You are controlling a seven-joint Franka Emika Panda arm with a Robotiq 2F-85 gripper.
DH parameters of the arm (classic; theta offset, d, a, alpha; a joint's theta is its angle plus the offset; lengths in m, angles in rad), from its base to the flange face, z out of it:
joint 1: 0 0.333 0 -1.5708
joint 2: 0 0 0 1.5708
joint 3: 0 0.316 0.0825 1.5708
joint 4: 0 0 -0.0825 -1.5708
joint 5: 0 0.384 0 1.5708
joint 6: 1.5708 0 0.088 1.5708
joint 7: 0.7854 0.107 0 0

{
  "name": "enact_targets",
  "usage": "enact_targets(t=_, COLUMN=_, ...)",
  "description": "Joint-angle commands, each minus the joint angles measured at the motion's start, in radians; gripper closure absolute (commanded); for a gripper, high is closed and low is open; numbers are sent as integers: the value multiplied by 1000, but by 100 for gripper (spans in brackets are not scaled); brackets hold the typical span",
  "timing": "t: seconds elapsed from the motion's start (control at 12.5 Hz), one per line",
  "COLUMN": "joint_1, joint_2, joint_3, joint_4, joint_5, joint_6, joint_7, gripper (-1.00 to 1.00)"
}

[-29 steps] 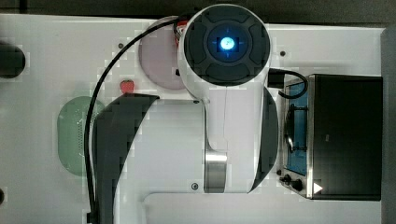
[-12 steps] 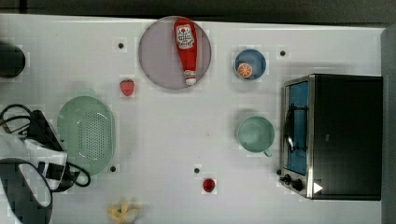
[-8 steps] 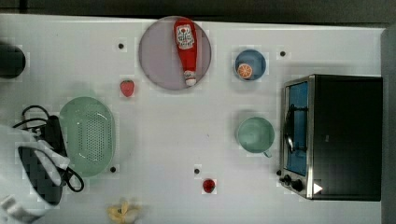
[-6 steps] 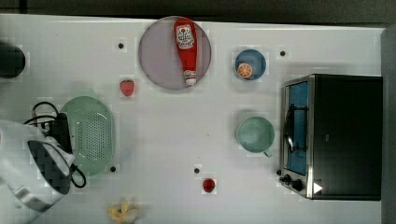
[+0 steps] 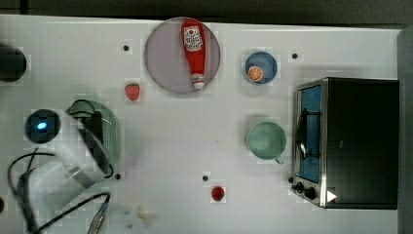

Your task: Drag strainer left to right.

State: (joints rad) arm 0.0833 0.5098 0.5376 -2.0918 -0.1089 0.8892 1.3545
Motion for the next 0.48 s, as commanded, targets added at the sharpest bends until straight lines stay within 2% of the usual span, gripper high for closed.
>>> enact_targets(t=0.08, joint_1=13, joint_2=23, joint_3=-31, joint_4=5, joint_5=-20, joint_6=72, joint_7=66, gripper=-100)
enact_targets(t=0.24, joint_1=46, joint_2=43, joint_3=-85, joint_4=3, joint_5=-62, joint_6=74, joint_7=66, gripper=-100)
enact_targets(t=0.48, joint_1=74, joint_2=52, joint_3=-121, joint_4=-1, joint_5=-73, joint_6=93, joint_7=65, gripper=-100)
